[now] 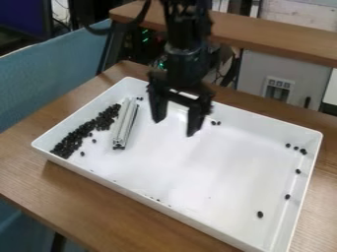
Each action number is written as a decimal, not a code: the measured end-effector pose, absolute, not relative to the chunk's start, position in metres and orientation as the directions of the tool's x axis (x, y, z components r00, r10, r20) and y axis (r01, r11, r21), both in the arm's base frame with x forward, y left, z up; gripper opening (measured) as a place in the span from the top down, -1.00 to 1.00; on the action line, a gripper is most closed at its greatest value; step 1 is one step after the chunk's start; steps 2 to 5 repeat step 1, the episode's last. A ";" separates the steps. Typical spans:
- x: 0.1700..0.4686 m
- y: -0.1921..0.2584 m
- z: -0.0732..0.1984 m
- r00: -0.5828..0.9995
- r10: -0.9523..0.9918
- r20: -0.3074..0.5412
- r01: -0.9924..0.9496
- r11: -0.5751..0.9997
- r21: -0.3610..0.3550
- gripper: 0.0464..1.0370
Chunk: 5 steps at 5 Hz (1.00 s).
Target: Sweep into pile
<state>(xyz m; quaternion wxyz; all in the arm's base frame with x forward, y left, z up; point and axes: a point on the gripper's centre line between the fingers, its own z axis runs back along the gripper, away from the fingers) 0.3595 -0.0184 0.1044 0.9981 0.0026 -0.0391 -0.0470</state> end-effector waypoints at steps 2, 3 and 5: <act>0.335 -0.065 0.125 0.975 -0.191 0.116 0.192 0.981 0.001 -0.93; 0.335 -0.065 0.125 0.975 -0.191 0.116 0.192 0.981 0.001 -0.93; 0.335 -0.065 0.125 0.975 -0.191 0.116 0.192 0.981 0.001 -0.93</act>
